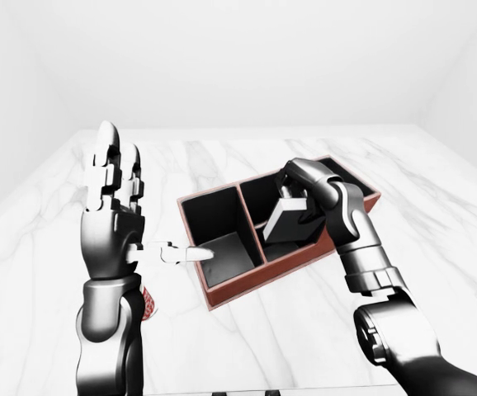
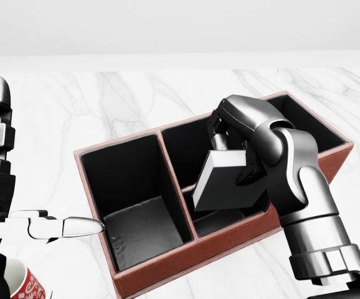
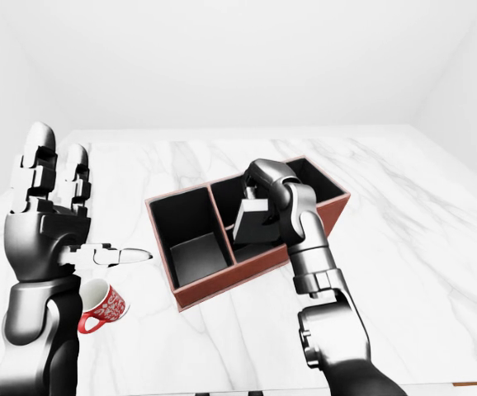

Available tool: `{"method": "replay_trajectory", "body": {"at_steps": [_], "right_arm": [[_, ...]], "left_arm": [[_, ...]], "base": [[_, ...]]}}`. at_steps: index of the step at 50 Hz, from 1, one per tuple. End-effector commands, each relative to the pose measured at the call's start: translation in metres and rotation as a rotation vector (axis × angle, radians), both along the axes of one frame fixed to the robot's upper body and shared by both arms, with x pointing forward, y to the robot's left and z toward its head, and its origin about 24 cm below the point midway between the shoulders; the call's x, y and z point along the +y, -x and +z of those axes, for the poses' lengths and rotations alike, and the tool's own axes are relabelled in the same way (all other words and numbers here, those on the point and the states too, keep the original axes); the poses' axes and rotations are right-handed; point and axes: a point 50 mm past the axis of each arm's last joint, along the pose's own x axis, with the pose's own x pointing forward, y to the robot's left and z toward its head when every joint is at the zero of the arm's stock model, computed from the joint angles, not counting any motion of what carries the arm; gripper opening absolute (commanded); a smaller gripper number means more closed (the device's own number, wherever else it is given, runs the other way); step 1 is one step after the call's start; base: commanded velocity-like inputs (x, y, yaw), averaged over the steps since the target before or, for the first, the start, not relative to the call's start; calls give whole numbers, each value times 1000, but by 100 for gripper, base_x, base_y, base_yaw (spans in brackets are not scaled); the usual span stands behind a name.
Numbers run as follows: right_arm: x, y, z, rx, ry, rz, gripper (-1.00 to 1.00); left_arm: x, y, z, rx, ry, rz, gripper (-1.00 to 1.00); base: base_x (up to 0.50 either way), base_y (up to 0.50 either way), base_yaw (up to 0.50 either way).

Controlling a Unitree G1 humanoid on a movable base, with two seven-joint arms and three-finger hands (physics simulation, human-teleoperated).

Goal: Pick up the book and place it in the back compartment of the caddy.

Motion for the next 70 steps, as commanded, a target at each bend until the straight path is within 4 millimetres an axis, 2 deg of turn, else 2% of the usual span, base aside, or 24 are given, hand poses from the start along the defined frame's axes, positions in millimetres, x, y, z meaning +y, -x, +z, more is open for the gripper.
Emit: {"method": "replay_trajectory", "body": {"at_steps": [1, 26, 50, 70], "right_arm": [[-2, -3, 4, -34, -19, -17, -100], [-7, -7, -16, -10, -24, -63, -100], [-8, -7, -19, -12, -30, -71, -100], [-11, -9, -30, 1, -32, -100, -100]], "left_arm": [[0, -1, 0, 2, -1, 0, 100], [0, -2, -2, 13, -1, -1, 100], [-1, 0, 0, 2, -4, -1, 100], [-2, 1, 1, -6, -6, -3, 100]], "base": [[0, 0, 0], [0, 0, 0], [0, 0, 0], [0, 0, 0]]}}
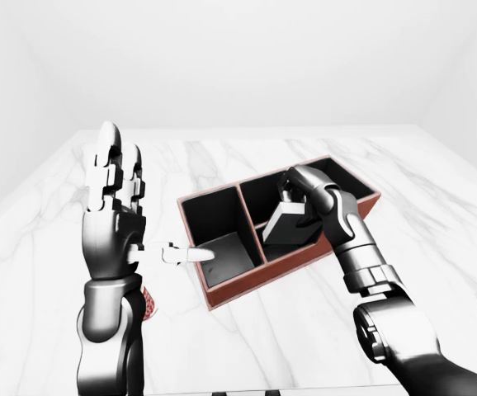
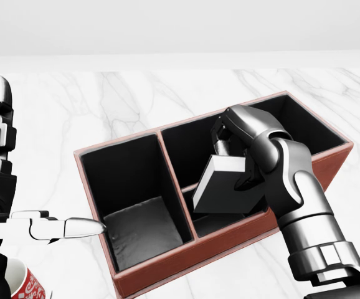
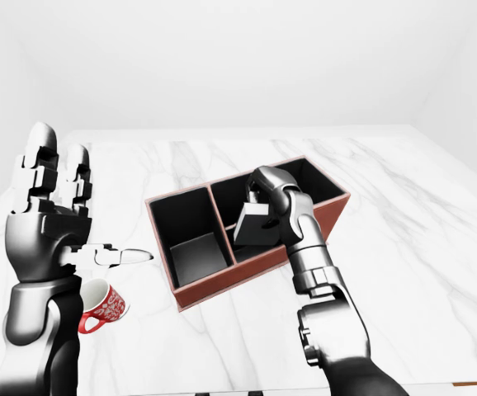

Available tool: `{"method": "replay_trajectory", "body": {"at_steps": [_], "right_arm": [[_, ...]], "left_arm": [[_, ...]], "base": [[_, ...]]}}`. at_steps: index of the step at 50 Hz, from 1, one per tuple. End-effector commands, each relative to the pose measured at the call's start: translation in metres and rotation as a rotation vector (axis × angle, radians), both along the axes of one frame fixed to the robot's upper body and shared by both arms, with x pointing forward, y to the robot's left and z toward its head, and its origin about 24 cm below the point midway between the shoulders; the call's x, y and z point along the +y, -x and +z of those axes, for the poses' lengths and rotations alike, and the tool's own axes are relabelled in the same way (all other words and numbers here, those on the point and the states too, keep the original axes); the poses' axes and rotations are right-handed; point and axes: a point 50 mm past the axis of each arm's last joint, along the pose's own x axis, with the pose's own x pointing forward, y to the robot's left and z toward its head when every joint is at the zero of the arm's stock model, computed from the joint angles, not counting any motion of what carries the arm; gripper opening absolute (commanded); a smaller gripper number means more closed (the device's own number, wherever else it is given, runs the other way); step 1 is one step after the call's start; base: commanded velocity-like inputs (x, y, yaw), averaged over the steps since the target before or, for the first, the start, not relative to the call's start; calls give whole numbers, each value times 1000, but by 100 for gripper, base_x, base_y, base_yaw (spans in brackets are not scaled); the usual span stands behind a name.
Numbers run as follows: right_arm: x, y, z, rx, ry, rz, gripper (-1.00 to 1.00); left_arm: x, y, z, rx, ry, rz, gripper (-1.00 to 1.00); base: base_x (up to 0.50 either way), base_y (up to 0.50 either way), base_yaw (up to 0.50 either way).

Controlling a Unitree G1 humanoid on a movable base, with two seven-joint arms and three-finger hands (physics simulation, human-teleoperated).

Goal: Pick up the book and place it in the back compartment of the caddy.

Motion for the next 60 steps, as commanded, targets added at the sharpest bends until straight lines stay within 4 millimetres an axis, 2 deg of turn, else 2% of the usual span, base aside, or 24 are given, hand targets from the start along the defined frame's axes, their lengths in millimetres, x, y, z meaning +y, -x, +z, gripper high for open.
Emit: {"method": "replay_trajectory", "body": {"at_steps": [1, 21, 22, 23, 43, 60], "right_arm": [[-4, -1, -5, -17, 7, -31, -100], [-6, -1, -14, -23, 26, -39, -100], [-7, -2, -13, -23, 25, -42, -14], [-7, -1, -13, -26, 28, -41, 100], [-7, -2, -9, -38, 24, -45, 100], [2, 25, 36, -173, -89, 61, 100]], "left_arm": [[0, 0, 0, 1, 0, -1, 100], [0, 0, -1, 7, -1, -2, 100], [0, -1, -2, 9, -1, -1, 100], [0, 0, -1, 4, -2, -1, 100], [0, -1, -2, 11, -3, -1, 100], [0, 1, 0, -2, -4, -1, 100]], "base": [[0, 0, 0], [0, 0, 0], [0, 0, 0], [0, 0, 1], [0, 0, 0], [0, 0, 0]]}}
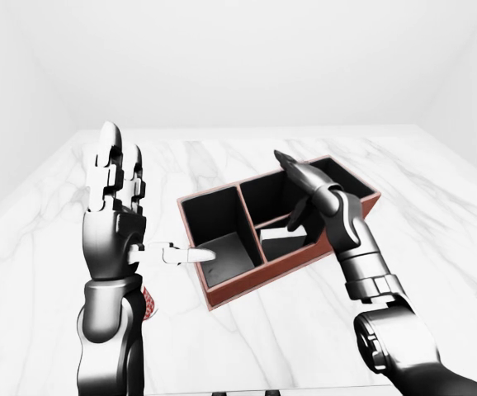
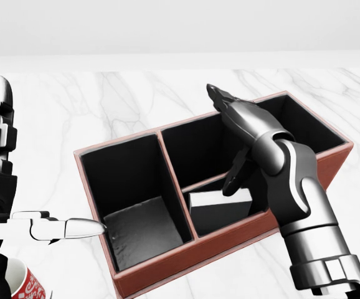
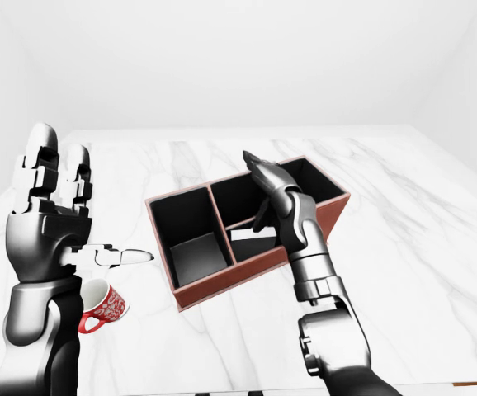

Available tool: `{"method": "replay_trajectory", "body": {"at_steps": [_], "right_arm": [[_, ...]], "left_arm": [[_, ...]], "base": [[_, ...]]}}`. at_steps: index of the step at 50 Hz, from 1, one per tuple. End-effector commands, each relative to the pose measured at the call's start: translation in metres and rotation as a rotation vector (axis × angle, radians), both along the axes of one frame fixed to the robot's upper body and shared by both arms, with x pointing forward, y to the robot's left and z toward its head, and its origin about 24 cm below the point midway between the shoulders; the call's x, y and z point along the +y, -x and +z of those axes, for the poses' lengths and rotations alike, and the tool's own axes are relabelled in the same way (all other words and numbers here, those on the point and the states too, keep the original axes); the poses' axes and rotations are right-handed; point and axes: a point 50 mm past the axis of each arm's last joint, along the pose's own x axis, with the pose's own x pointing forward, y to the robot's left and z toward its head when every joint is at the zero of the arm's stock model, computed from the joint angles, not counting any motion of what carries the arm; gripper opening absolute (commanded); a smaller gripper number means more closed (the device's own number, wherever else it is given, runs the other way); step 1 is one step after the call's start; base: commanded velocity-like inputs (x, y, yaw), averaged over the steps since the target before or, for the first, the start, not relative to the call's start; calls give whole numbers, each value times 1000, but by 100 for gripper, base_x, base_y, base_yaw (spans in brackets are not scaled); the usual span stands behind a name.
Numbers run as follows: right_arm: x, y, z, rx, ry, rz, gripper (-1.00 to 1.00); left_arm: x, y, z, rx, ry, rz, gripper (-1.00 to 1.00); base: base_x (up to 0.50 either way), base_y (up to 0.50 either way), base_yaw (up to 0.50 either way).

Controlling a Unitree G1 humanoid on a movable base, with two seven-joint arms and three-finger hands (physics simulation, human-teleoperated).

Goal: Pick up the book and place it in the back compartment of the caddy.

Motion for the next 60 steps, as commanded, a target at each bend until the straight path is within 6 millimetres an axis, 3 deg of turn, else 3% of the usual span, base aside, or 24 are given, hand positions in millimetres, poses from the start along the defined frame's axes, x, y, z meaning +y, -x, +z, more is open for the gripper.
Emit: {"method": "replay_trajectory", "body": {"at_steps": [1, 18, 35, 52, 60], "right_arm": [[-3, 16, 31, -164, -25, 7, 100], [-4, 55, 58, -310, -110, 83, 100], [-14, 110, 92, -527, -267, 176, 100], [-22, 149, 96, -655, -345, 179, 100], [-21, 175, 111, -760, -357, 223, 100]], "left_arm": [[0, 0, -1, 5, 0, -1, 100], [0, 0, 0, -2, 0, 0, 100], [0, 0, 0, 0, 3, -1, 100], [1, 7, 12, -62, 9, -2, 100], [2, 9, 17, -92, 12, -1, 100]], "base": [[0, 0, 0], [0, 0, 0], [0, 0, 0], [0, 0, 0], [0, 0, 0]]}}
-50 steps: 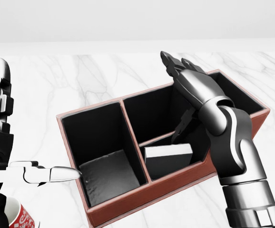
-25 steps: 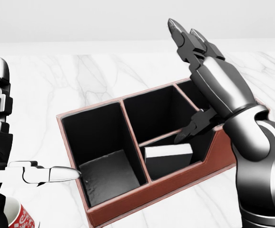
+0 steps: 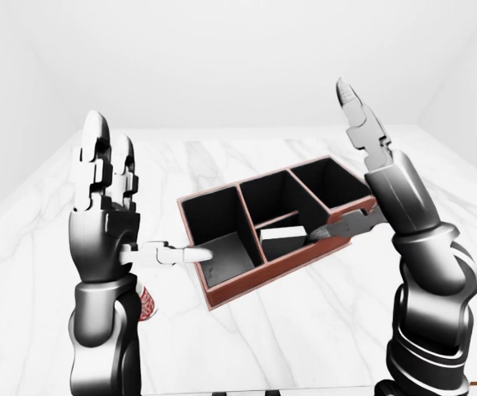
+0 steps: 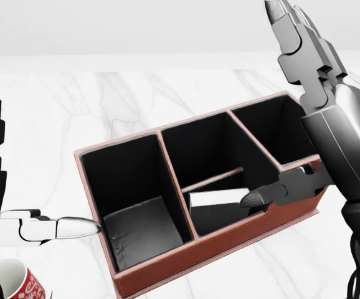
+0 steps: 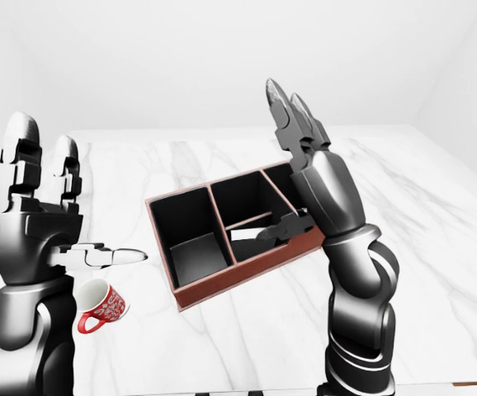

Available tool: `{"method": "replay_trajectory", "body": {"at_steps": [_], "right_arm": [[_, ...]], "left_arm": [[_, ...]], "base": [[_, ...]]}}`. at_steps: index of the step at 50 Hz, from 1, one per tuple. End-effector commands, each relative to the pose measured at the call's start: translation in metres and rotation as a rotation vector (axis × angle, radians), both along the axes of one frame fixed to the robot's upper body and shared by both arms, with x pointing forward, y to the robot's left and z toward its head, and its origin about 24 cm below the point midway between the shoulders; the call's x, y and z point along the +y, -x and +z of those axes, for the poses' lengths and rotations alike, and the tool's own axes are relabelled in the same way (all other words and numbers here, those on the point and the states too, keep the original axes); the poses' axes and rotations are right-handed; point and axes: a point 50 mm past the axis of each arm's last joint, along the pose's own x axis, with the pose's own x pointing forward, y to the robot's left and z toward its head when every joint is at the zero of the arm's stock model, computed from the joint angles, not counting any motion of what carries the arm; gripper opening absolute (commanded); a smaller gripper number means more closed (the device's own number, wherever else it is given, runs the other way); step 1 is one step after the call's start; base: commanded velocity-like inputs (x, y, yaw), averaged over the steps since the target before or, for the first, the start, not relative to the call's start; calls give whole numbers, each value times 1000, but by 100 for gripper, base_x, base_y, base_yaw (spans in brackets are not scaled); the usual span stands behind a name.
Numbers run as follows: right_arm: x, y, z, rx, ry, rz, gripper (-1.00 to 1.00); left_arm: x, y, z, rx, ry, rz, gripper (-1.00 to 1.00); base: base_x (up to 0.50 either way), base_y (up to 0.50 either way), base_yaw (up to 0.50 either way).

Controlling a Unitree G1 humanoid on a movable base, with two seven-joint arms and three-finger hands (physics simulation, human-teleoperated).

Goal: Pick up the book and place it in the back compartment of the caddy.

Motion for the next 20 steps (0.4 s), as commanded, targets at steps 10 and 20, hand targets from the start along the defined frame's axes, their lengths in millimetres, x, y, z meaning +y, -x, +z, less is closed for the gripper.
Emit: {"method": "replay_trajectory", "body": {"at_steps": [10, 20], "right_arm": [[11, 72, 38, -321, -6, 120, 100], [13, 74, 49, -321, 74, 1, 100]], "left_arm": [[3, 6, 13, -68, 10, 3, 100], [2, 8, 15, -81, 11, 1, 100]], "base": [[0, 0, 0], [0, 0, 0]]}}
